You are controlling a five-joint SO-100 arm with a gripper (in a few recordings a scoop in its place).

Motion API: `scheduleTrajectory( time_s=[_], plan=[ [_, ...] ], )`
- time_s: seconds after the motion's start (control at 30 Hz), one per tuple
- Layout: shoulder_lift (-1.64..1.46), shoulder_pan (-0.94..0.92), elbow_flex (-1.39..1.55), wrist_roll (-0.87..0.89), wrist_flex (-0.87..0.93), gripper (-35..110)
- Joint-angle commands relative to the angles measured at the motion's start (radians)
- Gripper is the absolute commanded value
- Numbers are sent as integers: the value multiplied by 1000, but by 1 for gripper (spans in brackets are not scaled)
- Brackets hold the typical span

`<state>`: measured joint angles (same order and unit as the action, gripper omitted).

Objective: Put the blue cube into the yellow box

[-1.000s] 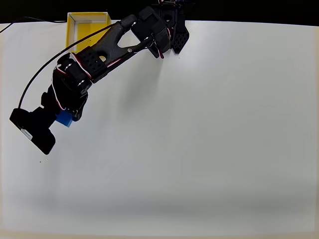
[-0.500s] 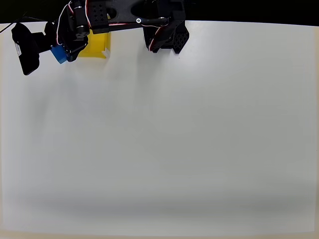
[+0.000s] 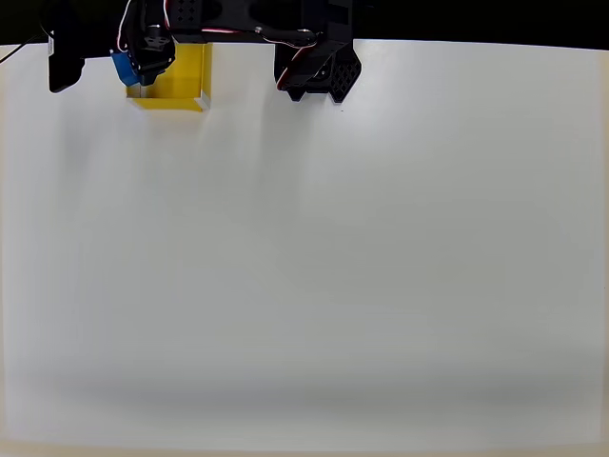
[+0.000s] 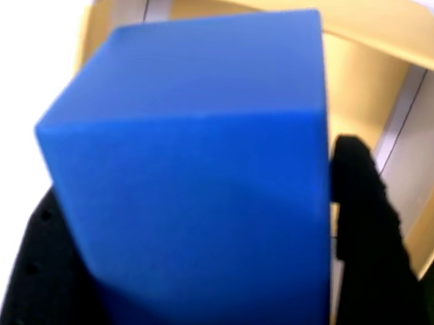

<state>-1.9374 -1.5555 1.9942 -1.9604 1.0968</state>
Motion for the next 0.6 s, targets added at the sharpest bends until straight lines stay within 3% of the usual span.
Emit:
scheduleTrajectory(
  time_s=[0.0, 0.57],
  plan=[
    [-115, -43, 11, 8, -29, 12],
    [-206, -80, 184, 21, -28, 12]
  ],
)
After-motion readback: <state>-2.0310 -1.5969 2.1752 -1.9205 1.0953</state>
